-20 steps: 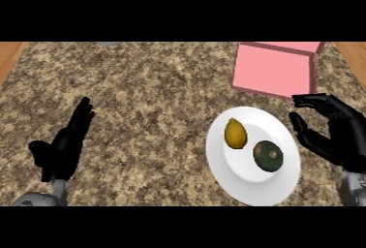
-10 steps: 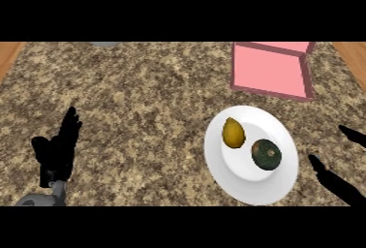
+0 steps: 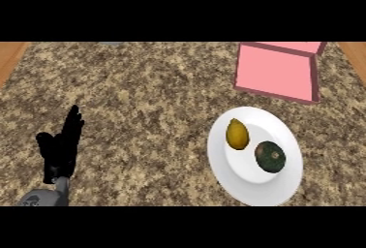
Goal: Pick the squash from the plate and place it in the cardboard box
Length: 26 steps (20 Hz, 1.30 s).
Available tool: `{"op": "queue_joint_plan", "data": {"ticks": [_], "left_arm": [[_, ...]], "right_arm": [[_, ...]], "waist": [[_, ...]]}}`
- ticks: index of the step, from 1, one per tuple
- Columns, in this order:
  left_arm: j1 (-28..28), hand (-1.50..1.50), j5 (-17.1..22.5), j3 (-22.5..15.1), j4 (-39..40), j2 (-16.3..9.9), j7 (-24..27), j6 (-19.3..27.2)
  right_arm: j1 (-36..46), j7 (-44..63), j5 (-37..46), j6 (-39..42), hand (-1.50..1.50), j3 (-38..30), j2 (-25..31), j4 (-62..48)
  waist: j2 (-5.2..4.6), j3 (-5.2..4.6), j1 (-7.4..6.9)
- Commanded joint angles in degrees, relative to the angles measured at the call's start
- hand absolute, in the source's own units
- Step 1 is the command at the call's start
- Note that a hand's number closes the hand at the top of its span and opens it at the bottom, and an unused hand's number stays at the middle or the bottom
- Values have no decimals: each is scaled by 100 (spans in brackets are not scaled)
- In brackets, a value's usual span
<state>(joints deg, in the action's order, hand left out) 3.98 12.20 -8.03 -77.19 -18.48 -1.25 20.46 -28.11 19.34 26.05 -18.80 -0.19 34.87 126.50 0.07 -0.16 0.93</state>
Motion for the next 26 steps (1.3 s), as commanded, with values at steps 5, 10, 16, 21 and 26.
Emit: {"op": "queue_joint_plan", "data": {"ticks": [5,10,16,21,26], "left_arm": [[174,0,-215,-56,384,313,223,2],[98,0,-183,92,359,224,350,-253],[19,0,-269,121,49,140,86,-302],[91,0,-211,342,126,211,26,-390],[350,0,-390,322,156,297,-224,-263]], "right_arm": [[423,2429,769,1406,-150,703,247,1264],[1715,3387,693,2203,-150,1297,182,557],[2500,4672,702,3031,-150,1735,-251,323],[2795,5046,1029,3195,-150,2033,-830,203],[3176,5149,1358,3267,-150,2276,-1282,-291]], "waist": [[-16,5,-96],[-18,9,-158],[-10,11,-173],[-2,12,-118],[-6,13,-115]]}}
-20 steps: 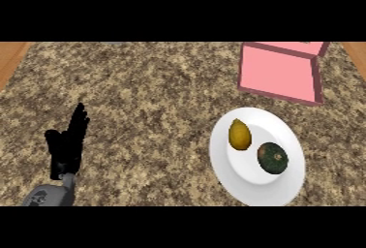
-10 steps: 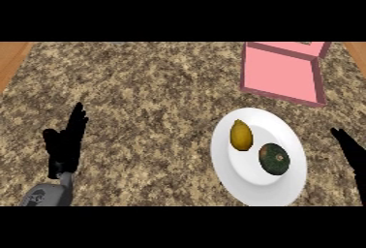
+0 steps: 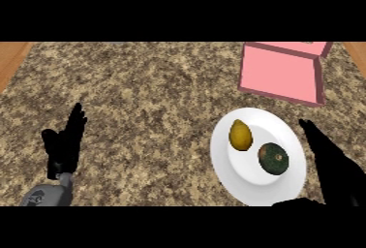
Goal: Pick the squash from the plate and place it in the cardboard box
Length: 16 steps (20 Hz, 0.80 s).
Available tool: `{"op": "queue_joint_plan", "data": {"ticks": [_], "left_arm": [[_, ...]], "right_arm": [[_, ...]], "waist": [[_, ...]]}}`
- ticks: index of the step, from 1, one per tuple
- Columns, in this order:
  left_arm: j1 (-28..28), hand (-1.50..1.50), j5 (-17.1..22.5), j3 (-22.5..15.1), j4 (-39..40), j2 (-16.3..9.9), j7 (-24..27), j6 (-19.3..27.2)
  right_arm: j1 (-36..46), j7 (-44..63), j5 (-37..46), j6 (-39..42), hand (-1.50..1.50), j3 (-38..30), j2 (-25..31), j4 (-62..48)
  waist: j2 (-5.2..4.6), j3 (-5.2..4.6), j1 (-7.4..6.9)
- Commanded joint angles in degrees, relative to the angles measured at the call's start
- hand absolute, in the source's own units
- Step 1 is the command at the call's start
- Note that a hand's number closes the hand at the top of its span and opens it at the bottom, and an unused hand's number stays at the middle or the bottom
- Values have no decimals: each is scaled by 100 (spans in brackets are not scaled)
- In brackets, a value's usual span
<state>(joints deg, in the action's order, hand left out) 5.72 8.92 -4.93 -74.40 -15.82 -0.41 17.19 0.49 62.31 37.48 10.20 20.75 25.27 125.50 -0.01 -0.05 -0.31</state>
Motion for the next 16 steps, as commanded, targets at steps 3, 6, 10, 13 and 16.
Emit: {"op": "queue_joint_plan", "data": {"ticks": [3,6,10,13,16], "left_arm": [[250,0,56,222,381,72,78,-117],[66,0,-254,-24,156,351,102,241],[199,0,-41,212,-98,-18,-250,-162],[27,0,-146,168,64,132,1,-128],[-50,0,-300,54,-29,326,35,47]], "right_arm": [[303,887,171,570,-150,40,-324,-294],[358,939,210,699,-150,35,-482,-381],[426,842,793,364,-150,258,-928,-923],[499,1283,704,801,-150,84,-997,-404],[544,743,743,595,-150,-123,-1121,-1181]], "waist": [[-9,-2,34],[-2,0,25],[1,3,6],[9,0,29],[1,3,9]]}}
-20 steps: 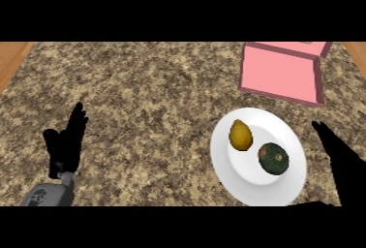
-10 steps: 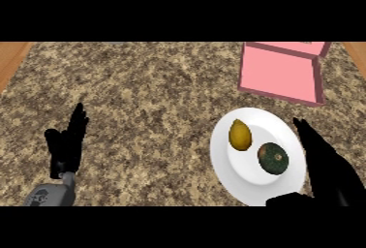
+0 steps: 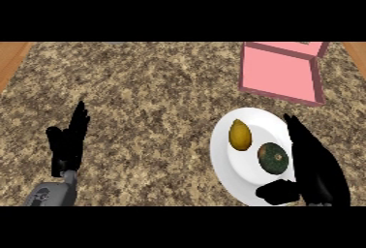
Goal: Pick the squash from the plate and place it in the cardboard box
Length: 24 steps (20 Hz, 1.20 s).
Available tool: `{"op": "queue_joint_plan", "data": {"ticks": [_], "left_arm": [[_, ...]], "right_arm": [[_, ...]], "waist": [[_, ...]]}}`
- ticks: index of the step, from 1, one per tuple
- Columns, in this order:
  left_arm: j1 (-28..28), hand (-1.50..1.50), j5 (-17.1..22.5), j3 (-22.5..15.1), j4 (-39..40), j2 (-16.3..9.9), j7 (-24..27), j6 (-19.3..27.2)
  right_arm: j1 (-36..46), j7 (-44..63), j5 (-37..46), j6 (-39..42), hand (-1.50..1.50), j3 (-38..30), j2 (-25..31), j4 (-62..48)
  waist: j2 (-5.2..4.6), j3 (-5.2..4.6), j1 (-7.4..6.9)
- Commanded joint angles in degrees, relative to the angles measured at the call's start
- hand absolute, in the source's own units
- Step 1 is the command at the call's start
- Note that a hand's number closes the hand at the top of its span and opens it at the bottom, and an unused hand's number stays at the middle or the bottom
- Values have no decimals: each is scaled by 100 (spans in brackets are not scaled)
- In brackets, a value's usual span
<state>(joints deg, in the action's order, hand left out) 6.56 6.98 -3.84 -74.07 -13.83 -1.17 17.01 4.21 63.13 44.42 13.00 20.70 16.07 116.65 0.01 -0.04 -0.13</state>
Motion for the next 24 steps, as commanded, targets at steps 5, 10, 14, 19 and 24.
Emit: {"op": "queue_joint_plan", "data": {"ticks": [5,10,14,19,24], "left_arm": [[-230,0,-21,101,-159,-18,176,-193],[-72,0,-229,46,61,116,100,-60],[-207,0,-226,119,133,204,318,-116],[129,0,-217,335,0,140,-174,-226],[31,0,-304,412,-37,99,-151,-294]], "right_arm": [[-61,408,349,232,-150,-223,-258,-492],[171,587,430,731,-150,-297,-362,-573],[101,-356,338,349,-150,-821,-245,-1355],[73,-300,468,673,-150,-860,-451,-1180],[391,-519,648,570,-150,-947,-686,-1870]], "waist": [[4,2,9],[1,0,20],[-7,4,-3],[1,3,14],[-3,4,-4]]}}
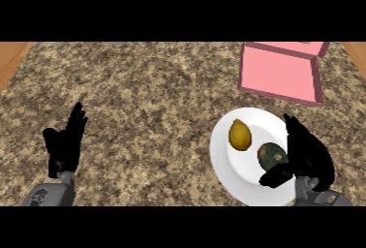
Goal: Pick the squash from the plate and place it in the cardboard box
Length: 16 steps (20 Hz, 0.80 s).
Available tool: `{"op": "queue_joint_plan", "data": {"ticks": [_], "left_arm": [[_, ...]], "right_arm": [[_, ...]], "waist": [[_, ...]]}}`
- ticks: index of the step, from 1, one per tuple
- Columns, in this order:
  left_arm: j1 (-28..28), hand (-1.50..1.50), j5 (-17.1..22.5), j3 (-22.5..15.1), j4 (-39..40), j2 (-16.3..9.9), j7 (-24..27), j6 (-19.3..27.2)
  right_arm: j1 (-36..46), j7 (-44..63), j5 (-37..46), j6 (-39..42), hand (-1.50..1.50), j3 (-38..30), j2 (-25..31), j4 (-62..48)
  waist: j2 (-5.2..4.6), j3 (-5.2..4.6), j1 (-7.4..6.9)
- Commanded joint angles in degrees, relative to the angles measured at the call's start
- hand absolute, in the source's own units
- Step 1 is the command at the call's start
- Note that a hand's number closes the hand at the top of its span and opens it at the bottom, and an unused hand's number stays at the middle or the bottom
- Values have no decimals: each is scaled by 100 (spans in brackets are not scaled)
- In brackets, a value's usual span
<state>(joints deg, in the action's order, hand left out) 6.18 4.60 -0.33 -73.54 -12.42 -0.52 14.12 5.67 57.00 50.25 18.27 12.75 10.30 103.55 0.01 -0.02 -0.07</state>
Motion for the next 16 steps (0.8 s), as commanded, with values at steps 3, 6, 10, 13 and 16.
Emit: {"op": "queue_joint_plan", "data": {"ticks": [3,6,10,13,16], "left_arm": [[-379,0,-115,-33,-364,189,81,-26],[-16,0,-147,134,-137,105,-219,-149],[-3,0,-125,277,-278,49,-297,-271],[-147,0,-367,113,-423,322,-384,-84],[-384,0,-444,43,-493,347,-120,-128]], "right_arm": [[217,-223,94,-51,-150,-370,-96,-802],[-211,-29,541,-299,-150,137,-488,-448],[-220,-775,525,-559,-150,-272,-221,-1061],[236,-766,460,-399,-150,-527,-319,-1379],[-264,-1566,594,-1046,150,-204,-268,-1602]], "waist": [[-1,2,-14],[1,2,10],[-1,2,6],[-1,2,0],[-2,5,-12]]}}
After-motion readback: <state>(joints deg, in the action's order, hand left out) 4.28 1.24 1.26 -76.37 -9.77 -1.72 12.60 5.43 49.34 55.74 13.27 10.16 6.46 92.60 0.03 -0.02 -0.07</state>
